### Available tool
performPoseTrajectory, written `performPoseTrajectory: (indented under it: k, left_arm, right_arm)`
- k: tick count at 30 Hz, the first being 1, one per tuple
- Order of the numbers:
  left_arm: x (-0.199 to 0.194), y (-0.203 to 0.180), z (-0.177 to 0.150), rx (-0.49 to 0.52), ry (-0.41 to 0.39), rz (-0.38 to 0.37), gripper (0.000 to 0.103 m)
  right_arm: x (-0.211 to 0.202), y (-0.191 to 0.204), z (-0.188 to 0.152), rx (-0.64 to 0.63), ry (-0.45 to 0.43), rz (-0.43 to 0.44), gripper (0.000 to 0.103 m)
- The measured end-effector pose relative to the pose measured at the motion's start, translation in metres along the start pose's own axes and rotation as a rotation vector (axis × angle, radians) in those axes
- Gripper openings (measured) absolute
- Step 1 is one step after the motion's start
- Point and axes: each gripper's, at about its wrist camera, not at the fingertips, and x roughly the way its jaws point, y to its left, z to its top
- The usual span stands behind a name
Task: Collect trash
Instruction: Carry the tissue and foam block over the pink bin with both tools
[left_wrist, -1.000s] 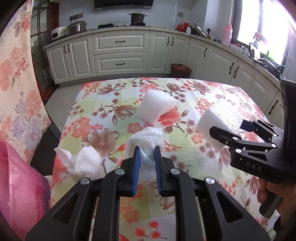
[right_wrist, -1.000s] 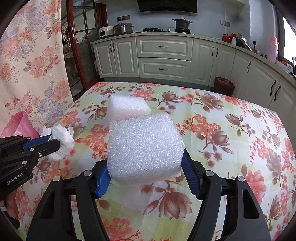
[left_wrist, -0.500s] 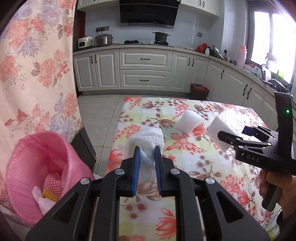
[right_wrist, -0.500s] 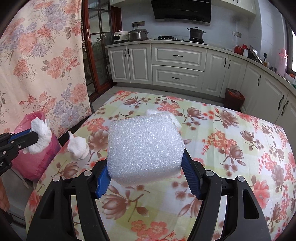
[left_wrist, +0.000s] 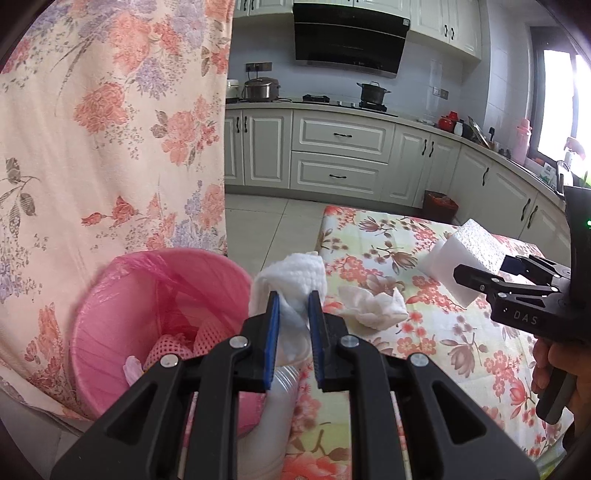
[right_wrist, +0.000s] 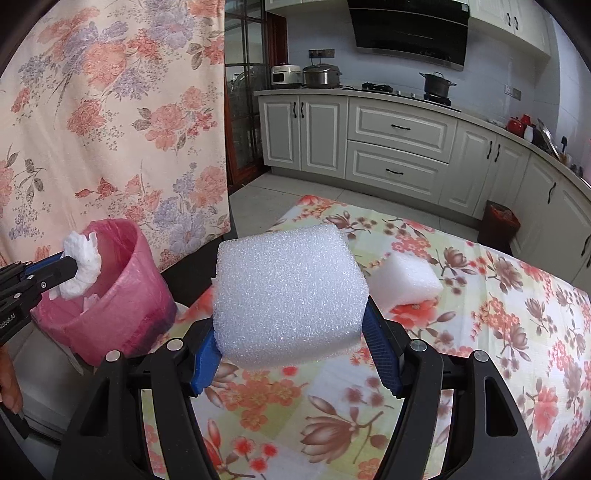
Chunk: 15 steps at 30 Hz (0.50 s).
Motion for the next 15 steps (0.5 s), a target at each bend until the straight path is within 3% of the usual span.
performPoseTrajectory:
  k: [15]
  left_arm:
    - [-0.03, 0.099, -0.008, -0.136, -0.039, 0.159, 0.015]
  right_arm:
    - [0.017, 0.101, 0.032, -0.105, 0.0, 0.116, 0.065]
